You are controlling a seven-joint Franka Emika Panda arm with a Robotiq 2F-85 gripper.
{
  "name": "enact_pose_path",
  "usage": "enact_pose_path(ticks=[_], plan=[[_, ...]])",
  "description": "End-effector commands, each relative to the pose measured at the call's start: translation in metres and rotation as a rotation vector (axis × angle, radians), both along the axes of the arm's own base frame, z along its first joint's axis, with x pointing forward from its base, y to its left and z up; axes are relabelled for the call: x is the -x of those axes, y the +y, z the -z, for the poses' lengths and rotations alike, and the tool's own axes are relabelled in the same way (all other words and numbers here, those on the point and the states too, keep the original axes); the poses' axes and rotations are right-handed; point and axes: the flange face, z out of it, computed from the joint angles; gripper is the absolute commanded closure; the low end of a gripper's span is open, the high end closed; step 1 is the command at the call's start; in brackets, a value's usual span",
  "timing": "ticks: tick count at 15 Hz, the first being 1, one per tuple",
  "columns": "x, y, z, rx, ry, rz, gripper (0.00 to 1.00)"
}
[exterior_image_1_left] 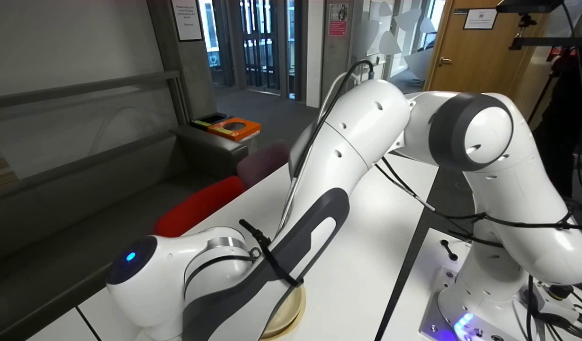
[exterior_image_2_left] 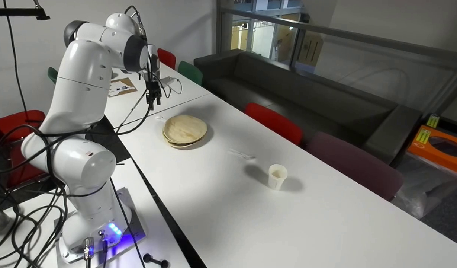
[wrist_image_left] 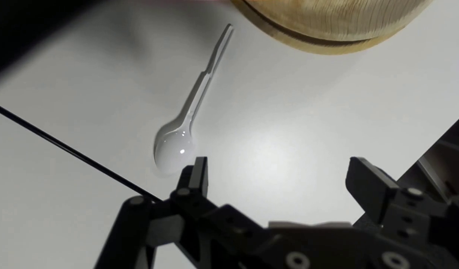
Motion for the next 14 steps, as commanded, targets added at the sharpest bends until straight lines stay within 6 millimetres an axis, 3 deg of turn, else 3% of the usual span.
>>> enact_pose_path(ticks=[1, 9, 14], plan=[[-0.004, 0.002, 0.008, -0.021, -0.002, 0.000, 0.00], [-0.017, 0.018, 0.077, -0.056, -0.042, 0.044, 0.00], [-0.017, 0.039, 0.099, -0.089, -0.179, 0.114, 0.00]])
